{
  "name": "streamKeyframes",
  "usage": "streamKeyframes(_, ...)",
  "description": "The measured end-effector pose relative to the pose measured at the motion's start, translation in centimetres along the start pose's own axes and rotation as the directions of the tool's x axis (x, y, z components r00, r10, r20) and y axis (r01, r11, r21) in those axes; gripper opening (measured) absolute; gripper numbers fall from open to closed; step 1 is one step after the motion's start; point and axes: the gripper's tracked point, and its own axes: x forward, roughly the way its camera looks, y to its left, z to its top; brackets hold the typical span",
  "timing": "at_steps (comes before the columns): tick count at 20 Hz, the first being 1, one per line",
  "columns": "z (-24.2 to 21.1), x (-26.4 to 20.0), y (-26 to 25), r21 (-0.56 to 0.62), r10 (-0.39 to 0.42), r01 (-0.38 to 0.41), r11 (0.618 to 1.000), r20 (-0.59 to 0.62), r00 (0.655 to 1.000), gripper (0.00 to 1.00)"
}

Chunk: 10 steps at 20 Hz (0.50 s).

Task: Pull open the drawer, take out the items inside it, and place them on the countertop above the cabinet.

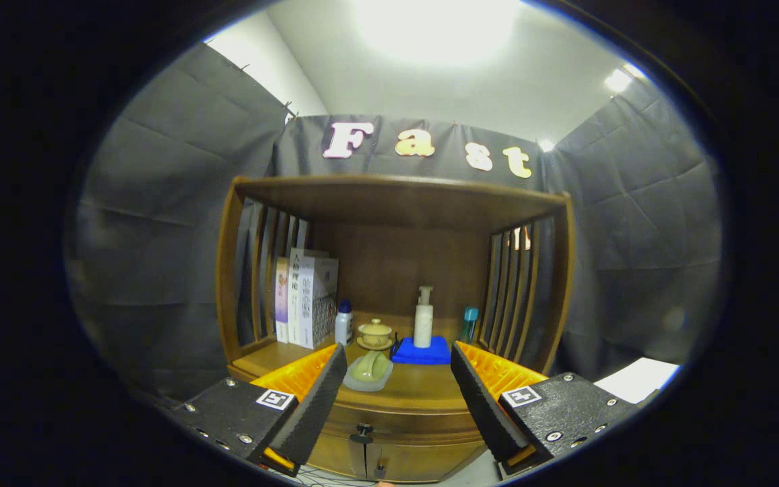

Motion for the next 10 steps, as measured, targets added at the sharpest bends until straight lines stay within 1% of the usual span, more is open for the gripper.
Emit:
streamKeyframes(4, 3.3, -4.5, -0.6, 0.031, -0.029, 0.029, 0.999, 0.028, 0.999, 0.96)
streamKeyframes(5, 4.1, -5.0, -0.7, 0.035, -0.041, 0.04, 0.999, 0.038, 0.998, 0.96)
streamKeyframes(6, 4.7, -5.6, -0.5, 0.025, -0.037, 0.036, 0.999, 0.045, 0.998, 0.96)
streamKeyframes(9, 6.3, -6.7, -1.5, -0.03, -0.089, 0.092, 0.995, 0.081, 0.993, 0.95)
streamKeyframes(10, 6.6, -7.0, -1.3, -0.051, -0.09, 0.095, 0.994, 0.093, 0.992, 0.95)
